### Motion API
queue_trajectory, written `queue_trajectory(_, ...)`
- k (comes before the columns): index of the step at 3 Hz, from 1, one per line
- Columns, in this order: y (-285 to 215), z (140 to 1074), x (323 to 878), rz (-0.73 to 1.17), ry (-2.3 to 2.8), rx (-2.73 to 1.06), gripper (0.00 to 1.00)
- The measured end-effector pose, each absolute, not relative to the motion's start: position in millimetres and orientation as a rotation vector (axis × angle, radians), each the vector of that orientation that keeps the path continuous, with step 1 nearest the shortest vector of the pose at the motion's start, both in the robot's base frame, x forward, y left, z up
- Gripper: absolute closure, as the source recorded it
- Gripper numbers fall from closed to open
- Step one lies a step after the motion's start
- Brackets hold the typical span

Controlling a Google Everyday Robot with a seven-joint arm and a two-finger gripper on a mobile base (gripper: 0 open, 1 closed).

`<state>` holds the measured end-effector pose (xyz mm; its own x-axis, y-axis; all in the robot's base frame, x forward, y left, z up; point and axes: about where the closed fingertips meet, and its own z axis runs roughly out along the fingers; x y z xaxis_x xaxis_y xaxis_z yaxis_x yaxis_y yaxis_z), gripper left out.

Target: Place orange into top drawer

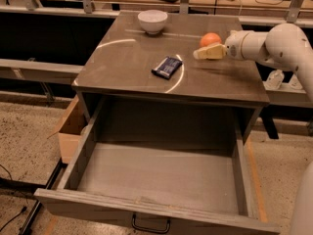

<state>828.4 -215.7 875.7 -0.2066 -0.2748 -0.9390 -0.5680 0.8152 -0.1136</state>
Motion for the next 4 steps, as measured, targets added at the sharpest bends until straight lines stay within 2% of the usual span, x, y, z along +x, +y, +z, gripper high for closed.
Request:
queue_trajectory(1, -209.2, 874.6, 837.9, 0.322, 1.784, -0.639, 0.18)
queue_trajectory(3, -208.3, 871.7, 840.3, 0.314, 1.778, -0.645, 0.65)
queue_trajectory(4, -210.0, 894.9, 813.0, 0.334, 1.77, -0.641, 0.88)
